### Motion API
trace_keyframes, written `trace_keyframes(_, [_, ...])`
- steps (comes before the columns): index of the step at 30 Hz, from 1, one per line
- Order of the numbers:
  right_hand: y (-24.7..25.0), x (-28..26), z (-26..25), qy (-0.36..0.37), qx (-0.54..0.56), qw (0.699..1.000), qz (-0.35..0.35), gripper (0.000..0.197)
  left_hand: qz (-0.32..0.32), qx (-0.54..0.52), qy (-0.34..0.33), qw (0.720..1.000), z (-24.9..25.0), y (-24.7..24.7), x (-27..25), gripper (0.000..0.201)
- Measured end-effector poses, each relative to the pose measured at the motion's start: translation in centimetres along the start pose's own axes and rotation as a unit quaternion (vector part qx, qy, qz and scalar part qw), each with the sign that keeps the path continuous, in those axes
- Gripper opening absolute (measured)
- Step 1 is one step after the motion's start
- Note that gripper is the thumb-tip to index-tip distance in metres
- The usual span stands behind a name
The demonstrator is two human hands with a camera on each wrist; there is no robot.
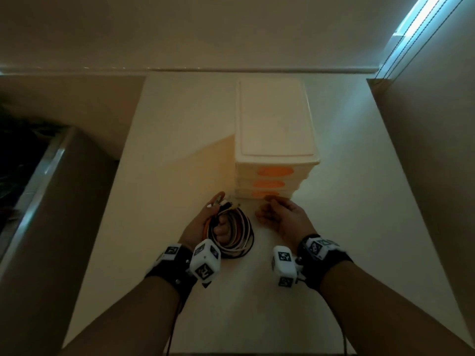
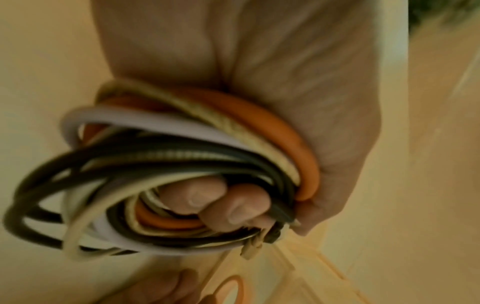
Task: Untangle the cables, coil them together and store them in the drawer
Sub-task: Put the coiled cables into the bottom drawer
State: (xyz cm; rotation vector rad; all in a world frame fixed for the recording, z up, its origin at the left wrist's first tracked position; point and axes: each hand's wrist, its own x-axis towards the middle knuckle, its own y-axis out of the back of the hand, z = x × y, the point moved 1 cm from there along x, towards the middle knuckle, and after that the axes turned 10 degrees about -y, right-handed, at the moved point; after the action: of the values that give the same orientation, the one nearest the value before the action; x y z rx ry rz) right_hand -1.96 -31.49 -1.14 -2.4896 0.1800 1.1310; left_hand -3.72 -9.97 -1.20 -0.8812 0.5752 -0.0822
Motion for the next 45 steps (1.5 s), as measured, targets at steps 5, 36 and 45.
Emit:
trace_keyframes(5, [-0.6,0.5,0.2,-0.041,0.065,0.997,-0.013,0.019,0.065,0.036,-0.012,0.997,-0.5,-1.8,-0.5,0.065])
trace_keyframes(36, [0.9,-5.7,6.9,-0.118,0.124,0.985,-0.011,0.008,0.008,-0.002,-0.061,0.998,3.8,-4.1,-5.1,0.110])
trace_keyframes(45, [1.1,-8.2,9.1,-0.129,0.124,0.984,0.010,0.010,0.011,-0.007,-0.063,0.998,3.5,-3.6,-6.8,0.115])
